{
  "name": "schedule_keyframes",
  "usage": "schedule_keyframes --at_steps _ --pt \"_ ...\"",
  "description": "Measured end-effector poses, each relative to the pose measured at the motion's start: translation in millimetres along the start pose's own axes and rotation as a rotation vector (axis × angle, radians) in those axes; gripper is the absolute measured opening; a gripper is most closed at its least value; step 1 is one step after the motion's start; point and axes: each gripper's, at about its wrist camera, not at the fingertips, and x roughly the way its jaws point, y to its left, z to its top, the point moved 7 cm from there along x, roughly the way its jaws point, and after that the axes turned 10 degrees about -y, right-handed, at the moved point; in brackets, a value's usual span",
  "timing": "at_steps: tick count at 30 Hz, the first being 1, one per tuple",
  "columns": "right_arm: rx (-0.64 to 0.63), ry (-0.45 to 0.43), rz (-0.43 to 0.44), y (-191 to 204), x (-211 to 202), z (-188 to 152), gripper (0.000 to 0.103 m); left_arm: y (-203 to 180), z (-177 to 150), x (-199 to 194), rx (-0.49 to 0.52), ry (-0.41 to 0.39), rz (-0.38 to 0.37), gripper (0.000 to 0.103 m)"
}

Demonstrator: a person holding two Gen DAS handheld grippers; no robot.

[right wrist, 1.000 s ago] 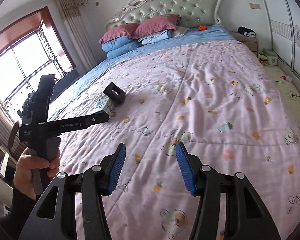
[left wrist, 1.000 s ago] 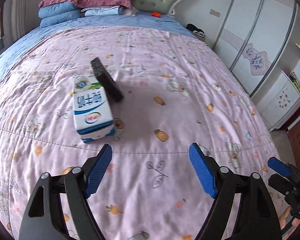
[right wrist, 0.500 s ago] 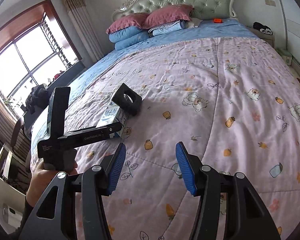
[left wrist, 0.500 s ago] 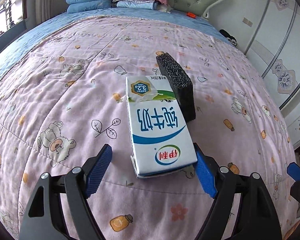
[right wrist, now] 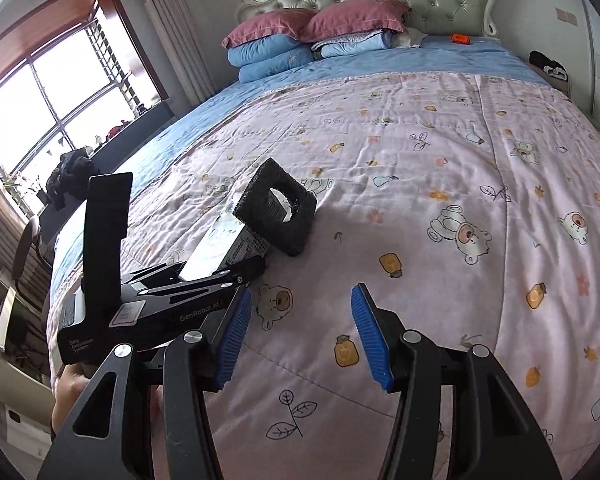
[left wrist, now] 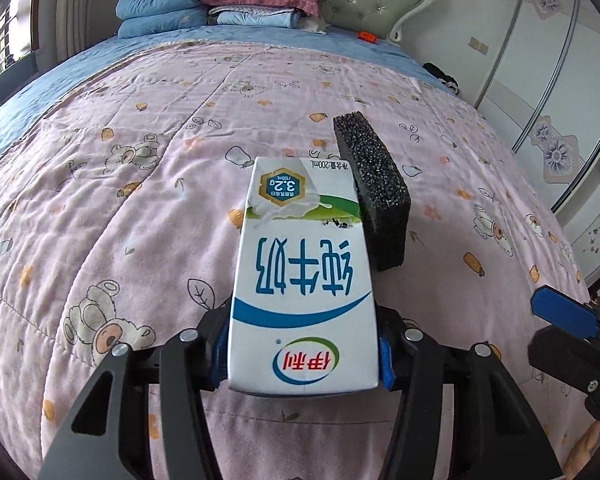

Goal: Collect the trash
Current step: 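Grasp the white milk carton with the left tool, then grasp the black foam sponge with the right tool while the left tool holds the carton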

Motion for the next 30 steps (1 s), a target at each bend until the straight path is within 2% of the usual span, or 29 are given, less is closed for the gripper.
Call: schedule_keyframes --at_steps 3,7,12,16,20,22,24,25,30 --pt "-0.003 0.004 0.009 7 13 4 0.052 6 2 -6 0.008 -0.019 0.011 0.054" --pt "0.018 0.01 0.038 17 28 11 0.052 27 7 -18 -0.002 -0.049 0.063 0.054" --pt "0.01 0.019 0.045 31 51 19 0.052 61 11 -26 -0.06 -0.075 0.136 0.054" --pt "0.006 -0.001 0.004 28 66 33 0.052 73 10 -25 -0.114 -0.071 0.106 0.054" --pt "0.019 0.005 -0.014 23 87 43 0.052 72 9 -24 -0.117 -0.069 0.088 0.055" --pt "0.024 0.01 -0.022 21 98 47 0.048 71 9 -24 -0.113 -0.073 0.083 0.055" --pt "0.036 0.016 -0.018 19 106 47 0.029 68 8 -23 -0.106 -0.071 0.077 0.055" --pt "0.04 0.017 -0.014 18 109 45 0.024 67 8 -22 -0.103 -0.069 0.073 0.055" --pt "0.034 -0.007 -0.02 13 107 35 0.018 59 6 -19 -0.093 -0.058 0.035 0.055"
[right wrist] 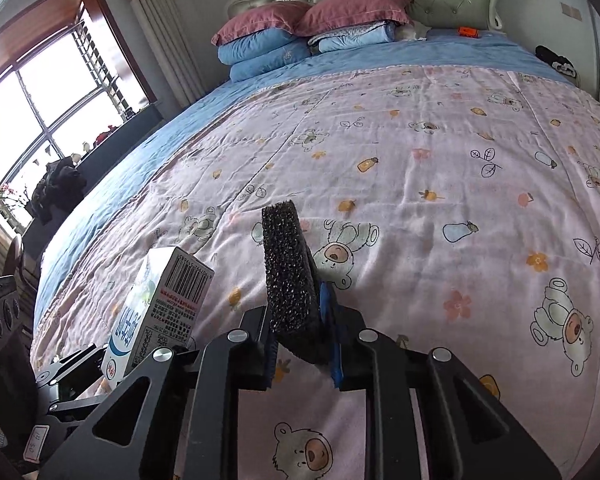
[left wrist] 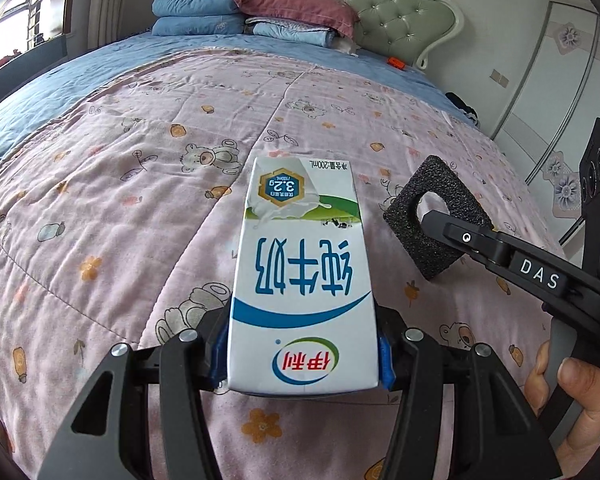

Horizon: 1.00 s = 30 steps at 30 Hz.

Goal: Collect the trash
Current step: 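Grasp the black foam sponge with the right tool while the left tool holds the carton, then carry the milk carton and black sponge over the yellow bin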

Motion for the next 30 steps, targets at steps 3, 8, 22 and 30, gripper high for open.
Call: schedule_keyframes --at_steps 3,8,22,30 --pt "0.058 -0.017 0.034 -6 -14 -2 0.017 -2 -1 -1 0.0 -0.002 -0.009 0.054" --pt "0.117 -0.061 0.059 -15 -46 -3 0.017 -11 -5 -7 0.017 -0.013 -0.014 0.054" --pt "0.2 -0.179 0.042 -45 -167 -51 0.017 -94 -32 -48 0.121 -0.003 -0.146 0.054" --pt "0.192 -0.248 -0.019 -69 -235 -72 0.017 -165 -65 -78 0.193 0.039 -0.226 0.054"
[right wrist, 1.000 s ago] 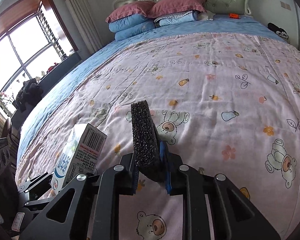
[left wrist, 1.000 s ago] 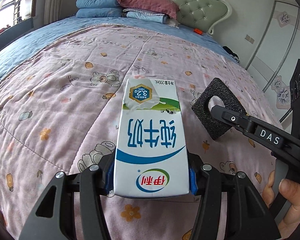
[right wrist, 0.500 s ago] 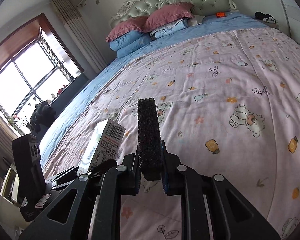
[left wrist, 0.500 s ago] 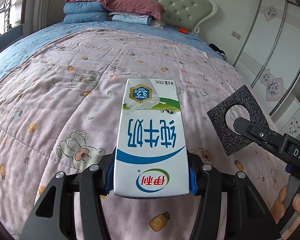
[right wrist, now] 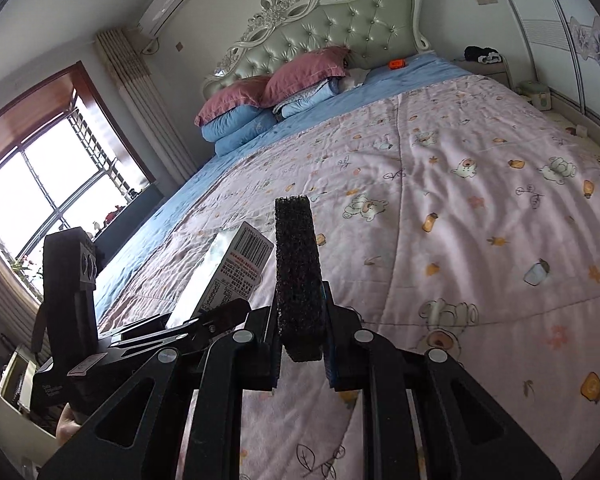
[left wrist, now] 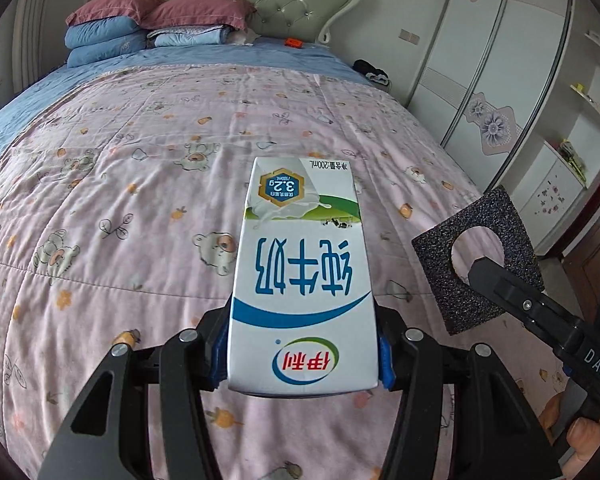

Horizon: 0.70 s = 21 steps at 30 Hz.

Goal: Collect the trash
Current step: 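Carry the milk carton and black sponge over the yellow bin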

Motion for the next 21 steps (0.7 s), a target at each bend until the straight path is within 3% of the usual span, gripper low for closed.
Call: schedule_keyframes --at_steps 4,21 --pt "0.009 -0.028 -0.021 -24 -39 -2 0.017 -43 -7 -6 0.049 0.013 -0.037 0.054" --pt "0.069 -0.156 -0.289 -183 -214 4 0.017 -275 -63 20 0.257 0.149 -0.298 0.054"
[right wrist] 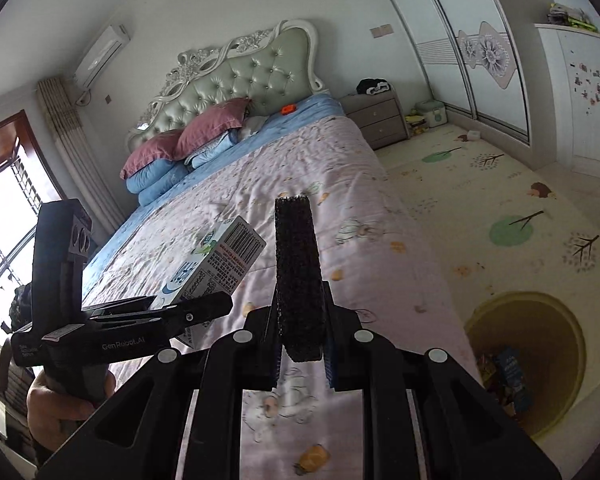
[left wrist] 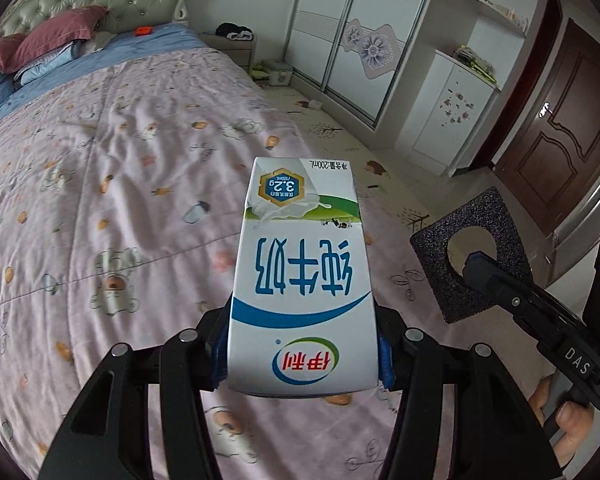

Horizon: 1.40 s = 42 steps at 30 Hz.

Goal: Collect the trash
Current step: 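Carry the milk carton and black sponge over the yellow bin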

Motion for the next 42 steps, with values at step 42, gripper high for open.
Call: schedule_keyframes --at_steps 42 --pt "0.168 0.07 -0.305 -259 -83 -22 0.017 -244 -21 189 0.296 0.316 -0.189 0.054"
